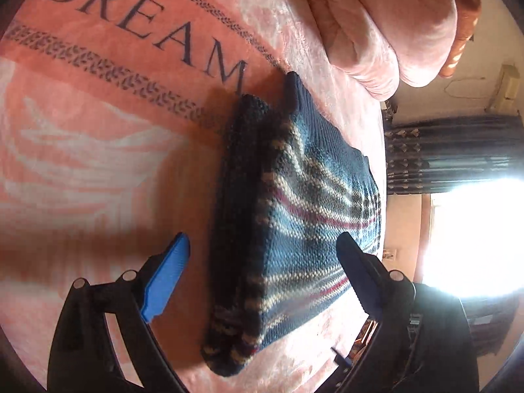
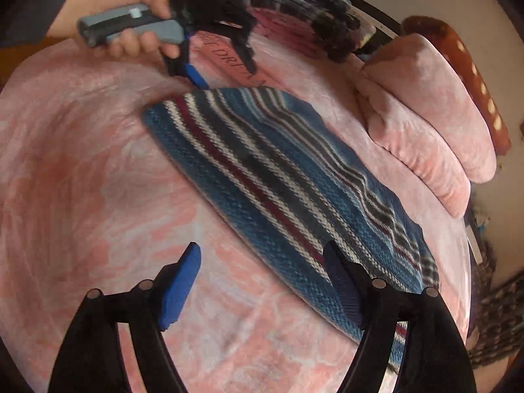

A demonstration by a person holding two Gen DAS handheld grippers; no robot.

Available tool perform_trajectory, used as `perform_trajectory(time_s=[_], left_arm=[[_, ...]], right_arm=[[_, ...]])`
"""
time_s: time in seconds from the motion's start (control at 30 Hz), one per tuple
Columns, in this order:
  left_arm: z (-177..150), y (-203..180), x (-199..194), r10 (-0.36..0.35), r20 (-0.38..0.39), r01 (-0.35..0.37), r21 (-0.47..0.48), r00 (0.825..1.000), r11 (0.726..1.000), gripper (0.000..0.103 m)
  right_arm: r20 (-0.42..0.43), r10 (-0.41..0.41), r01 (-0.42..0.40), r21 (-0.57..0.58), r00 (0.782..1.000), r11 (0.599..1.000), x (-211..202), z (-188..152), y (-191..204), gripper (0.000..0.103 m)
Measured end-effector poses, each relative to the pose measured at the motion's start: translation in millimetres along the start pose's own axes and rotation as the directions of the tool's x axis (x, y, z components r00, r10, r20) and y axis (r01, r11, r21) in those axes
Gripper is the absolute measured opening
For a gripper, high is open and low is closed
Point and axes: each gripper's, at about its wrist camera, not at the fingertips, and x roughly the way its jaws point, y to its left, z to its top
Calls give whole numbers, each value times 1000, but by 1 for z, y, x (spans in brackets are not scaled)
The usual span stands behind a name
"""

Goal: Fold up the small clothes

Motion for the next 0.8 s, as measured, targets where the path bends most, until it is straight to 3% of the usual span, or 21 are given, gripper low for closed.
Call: perform_trajectory(time_s=[0.23,0.47,0.73,0.8], left_arm=[[43,1,34,-123,-42,124,13,992,992,90],[65,-10,56,-190,-85,194,50,978,980,89],[75,-3,65,-194,-103,198,36,976,979,50],[77,-3,68,-198,-105,203,36,974,979,48]], right_arm=[[62,-98,110,-257,993,960,43,25,79,76],[117,-166,192,-275,979,942,67,50,96,76],[178,-213,255,-257,961,932,90,84,107,66],[185,-219,259,-230,958,938,93,90,107,65]])
